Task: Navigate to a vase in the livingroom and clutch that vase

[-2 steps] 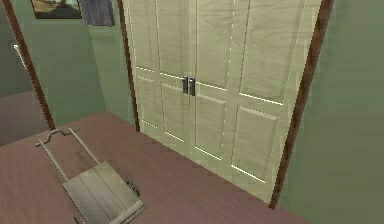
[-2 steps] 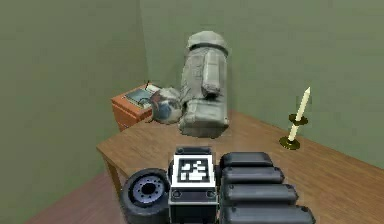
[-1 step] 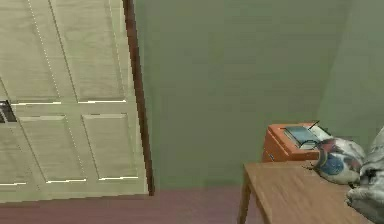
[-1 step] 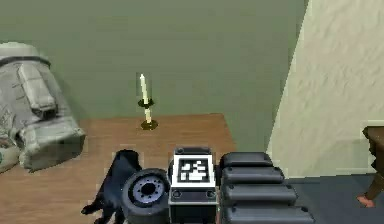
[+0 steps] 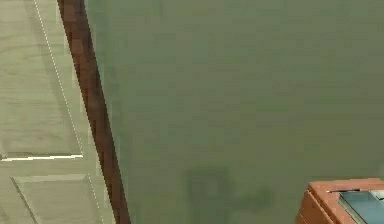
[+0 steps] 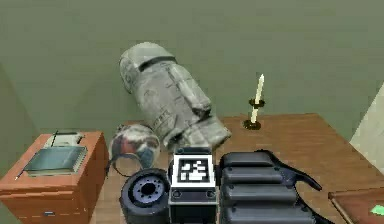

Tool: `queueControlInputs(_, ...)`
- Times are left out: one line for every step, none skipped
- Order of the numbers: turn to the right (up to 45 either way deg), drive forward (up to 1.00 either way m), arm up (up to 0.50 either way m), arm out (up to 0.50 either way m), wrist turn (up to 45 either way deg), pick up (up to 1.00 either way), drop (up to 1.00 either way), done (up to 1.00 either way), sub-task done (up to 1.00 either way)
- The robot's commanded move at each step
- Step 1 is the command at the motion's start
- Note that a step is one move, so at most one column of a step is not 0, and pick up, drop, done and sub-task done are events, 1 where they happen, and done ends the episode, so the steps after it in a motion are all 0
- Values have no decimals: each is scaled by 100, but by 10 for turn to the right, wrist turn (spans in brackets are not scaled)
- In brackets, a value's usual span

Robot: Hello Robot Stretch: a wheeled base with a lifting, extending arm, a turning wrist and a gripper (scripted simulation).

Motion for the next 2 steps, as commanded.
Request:
queueControlInputs(-120,0,0,0,0,0,0,0,0)
queueControlInputs(0,0,0,18,0,0,0,0,0)
